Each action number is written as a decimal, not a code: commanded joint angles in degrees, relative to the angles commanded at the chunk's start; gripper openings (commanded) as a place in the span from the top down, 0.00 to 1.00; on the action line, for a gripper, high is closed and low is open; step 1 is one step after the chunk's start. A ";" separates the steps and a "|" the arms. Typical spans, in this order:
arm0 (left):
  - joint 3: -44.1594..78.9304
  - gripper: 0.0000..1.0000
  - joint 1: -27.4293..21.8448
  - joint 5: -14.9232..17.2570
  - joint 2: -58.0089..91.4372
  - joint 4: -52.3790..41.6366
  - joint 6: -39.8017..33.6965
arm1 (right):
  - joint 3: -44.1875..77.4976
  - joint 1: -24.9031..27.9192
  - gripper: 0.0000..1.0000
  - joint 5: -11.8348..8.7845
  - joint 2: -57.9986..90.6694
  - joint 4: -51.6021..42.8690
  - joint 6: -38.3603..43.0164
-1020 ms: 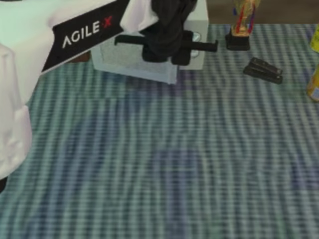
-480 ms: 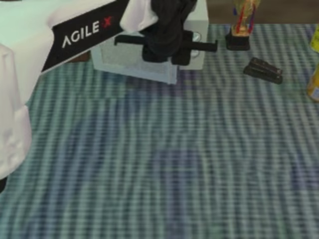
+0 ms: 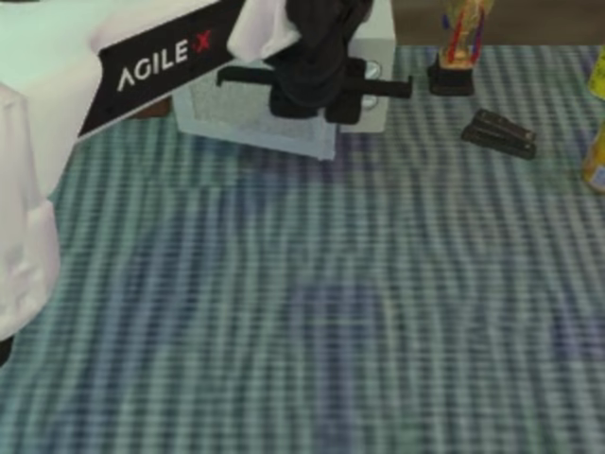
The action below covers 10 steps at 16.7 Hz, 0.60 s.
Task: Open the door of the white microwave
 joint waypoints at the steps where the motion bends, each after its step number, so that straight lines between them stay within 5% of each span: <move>1: -0.21 1.00 0.04 0.05 -0.14 0.10 0.15 | 0.00 0.00 0.00 0.00 0.00 0.00 0.00; 10: -5.39 1.00 0.96 1.33 -3.55 2.73 3.78 | 0.00 0.00 0.00 0.00 0.00 0.00 0.00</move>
